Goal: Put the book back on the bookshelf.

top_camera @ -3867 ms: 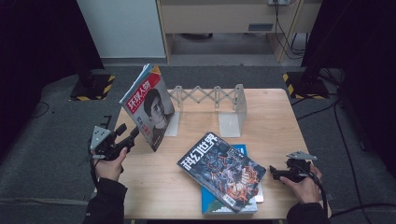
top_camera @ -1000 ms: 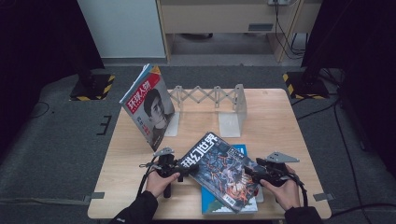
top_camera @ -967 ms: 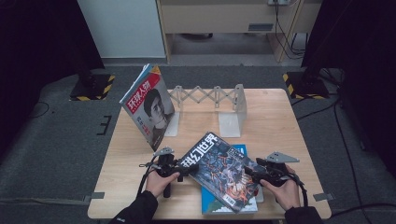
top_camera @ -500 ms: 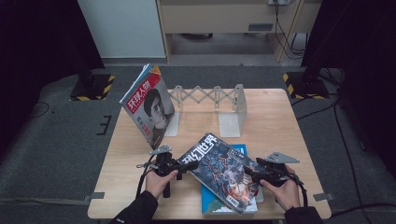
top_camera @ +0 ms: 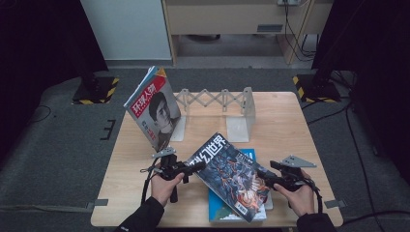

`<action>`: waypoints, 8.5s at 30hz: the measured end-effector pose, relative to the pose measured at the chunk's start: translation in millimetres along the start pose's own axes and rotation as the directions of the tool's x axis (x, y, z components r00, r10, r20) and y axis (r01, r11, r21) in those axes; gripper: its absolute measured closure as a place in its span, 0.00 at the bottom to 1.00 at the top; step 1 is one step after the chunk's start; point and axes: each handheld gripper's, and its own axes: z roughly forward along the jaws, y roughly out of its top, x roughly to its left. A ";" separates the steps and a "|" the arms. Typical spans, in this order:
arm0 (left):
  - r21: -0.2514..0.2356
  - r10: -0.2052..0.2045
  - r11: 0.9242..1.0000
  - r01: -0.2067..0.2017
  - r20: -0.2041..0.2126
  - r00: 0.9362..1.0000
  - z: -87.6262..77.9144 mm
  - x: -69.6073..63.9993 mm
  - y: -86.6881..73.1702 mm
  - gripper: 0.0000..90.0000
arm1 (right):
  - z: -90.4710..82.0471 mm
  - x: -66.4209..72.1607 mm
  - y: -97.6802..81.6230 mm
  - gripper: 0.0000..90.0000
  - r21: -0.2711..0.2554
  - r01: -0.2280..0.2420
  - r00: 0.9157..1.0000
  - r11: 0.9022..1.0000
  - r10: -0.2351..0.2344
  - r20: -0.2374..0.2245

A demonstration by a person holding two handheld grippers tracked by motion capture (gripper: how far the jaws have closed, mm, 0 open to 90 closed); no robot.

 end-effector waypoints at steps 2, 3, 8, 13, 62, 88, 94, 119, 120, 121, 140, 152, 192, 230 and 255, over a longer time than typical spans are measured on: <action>-0.003 -0.004 1.000 0.004 0.000 1.000 -1.0 -3.1 3.0 0.74 | -2.9 -3.9 0.1 0.34 -0.008 -0.013 1.000 1.000 0.013 0.012; -0.006 -0.008 1.000 0.008 -0.004 1.000 -2.5 -5.1 5.9 0.76 | -6.7 -9.8 0.3 0.33 -0.019 -0.027 0.999 0.999 0.028 0.034; -0.020 0.006 1.000 -0.006 -0.007 1.000 -7.4 -8.6 13.0 0.78 | -14.6 -25.6 -1.0 0.27 -0.029 -0.031 0.987 0.999 0.036 0.157; -0.071 0.005 0.997 -0.005 0.004 1.000 -19.9 -17.6 29.3 0.82 | -18.9 -45.6 -9.6 0.27 0.024 -0.044 0.970 0.999 0.037 0.241; -0.337 0.114 0.928 -0.160 -0.150 0.982 -106.9 -46.3 130.5 0.91 | -0.8 -71.4 -35.6 0.07 0.181 -0.039 0.960 0.983 -0.013 0.278; -0.377 0.071 0.892 -0.250 -0.429 0.901 -125.1 -0.1 143.4 0.91 | 0.2 -71.1 -35.7 0.06 0.176 -0.043 0.960 0.983 -0.008 0.279; -0.399 0.058 0.880 -0.258 -0.449 0.892 -109.4 9.1 147.0 0.91 | 0.6 -71.1 -35.6 0.06 0.174 -0.046 0.960 0.984 -0.005 0.280; -0.423 0.056 0.835 -0.353 -0.572 0.818 -69.7 40.6 154.0 0.91 | 1.3 -72.6 -35.0 0.06 0.175 -0.034 0.962 0.984 -0.015 0.274; -0.422 0.058 0.834 -0.356 -0.575 0.816 -68.7 41.7 153.0 0.91 | 1.3 -72.5 -34.9 0.06 0.175 -0.036 0.962 0.984 -0.014 0.273; -0.421 0.056 0.835 -0.354 -0.575 0.816 -67.9 42.4 152.0 0.91 | 1.3 -72.5 -34.9 0.06 0.175 -0.036 0.962 0.984 -0.014 0.273; -0.293 0.038 0.927 -0.234 -0.547 0.837 -95.3 46.7 141.2 0.89 | 1.4 -72.4 -35.0 0.06 0.175 -0.034 0.961 0.984 -0.016 0.275; -0.227 0.052 0.940 -0.253 -0.640 0.766 -92.2 34.7 146.9 0.91 | 1.4 -72.3 -35.0 0.06 0.175 -0.035 0.961 0.984 -0.015 0.275; -0.305 0.050 0.881 -0.362 -0.701 0.711 -74.3 31.4 137.4 0.83 | 1.8 -72.5 -34.7 0.06 0.179 -0.028 0.963 0.983 -0.021 0.268; -0.219 0.172 0.906 -0.362 -0.592 0.788 -103.7 14.3 56.8 0.48 | -8.9 -58.6 -19.5 0.22 0.117 -0.015 0.972 0.993 -0.013 0.236; 0.043 0.289 0.952 -0.304 -0.458 0.841 -35.0 18.3 3.4 0.31 | -7.9 -22.3 -4.4 0.27 0.032 0.000 0.996 0.999 -0.003 0.086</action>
